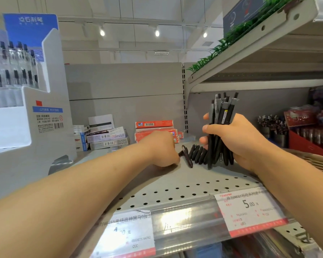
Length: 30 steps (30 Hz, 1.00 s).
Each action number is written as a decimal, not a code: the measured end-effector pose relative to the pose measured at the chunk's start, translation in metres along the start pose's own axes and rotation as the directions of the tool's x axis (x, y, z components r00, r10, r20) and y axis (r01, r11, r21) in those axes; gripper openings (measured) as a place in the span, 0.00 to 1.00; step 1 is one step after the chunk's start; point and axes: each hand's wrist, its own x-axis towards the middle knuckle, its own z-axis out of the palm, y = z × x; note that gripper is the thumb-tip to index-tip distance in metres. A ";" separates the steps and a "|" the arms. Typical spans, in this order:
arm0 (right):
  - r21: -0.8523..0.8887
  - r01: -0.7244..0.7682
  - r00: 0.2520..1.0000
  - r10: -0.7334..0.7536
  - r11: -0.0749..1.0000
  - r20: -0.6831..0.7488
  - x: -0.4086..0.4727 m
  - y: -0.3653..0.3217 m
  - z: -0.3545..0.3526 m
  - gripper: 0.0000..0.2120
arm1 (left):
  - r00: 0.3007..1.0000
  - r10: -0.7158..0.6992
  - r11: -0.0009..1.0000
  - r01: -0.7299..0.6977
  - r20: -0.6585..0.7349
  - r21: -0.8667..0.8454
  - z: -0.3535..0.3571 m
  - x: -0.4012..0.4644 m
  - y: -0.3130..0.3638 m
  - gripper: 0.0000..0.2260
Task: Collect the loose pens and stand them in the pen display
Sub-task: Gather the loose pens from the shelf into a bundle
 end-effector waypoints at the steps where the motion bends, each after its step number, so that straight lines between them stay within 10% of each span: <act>1: 0.000 -0.005 1.000 0.005 1.000 0.003 0.000 0.000 0.000 0.11 | 1.000 -0.019 0.999 0.019 0.014 -0.043 -0.002 0.001 -0.004 0.11; 13: 0.029 -0.053 0.997 0.051 0.998 0.065 0.005 0.005 -0.004 0.11 | 0.977 -0.171 0.982 0.180 0.127 -0.059 -0.011 0.001 -0.019 0.09; 21: -0.044 0.031 0.999 -0.032 0.999 -0.010 0.008 0.007 -0.005 0.09 | 0.998 0.032 0.685 -0.060 -0.053 -0.726 -0.018 -0.011 0.005 0.03; 30: -0.034 0.054 0.997 -0.052 0.998 0.065 0.002 0.002 -0.003 0.09 | 0.940 0.278 0.877 -0.332 -0.198 -0.347 -0.004 -0.017 0.026 0.05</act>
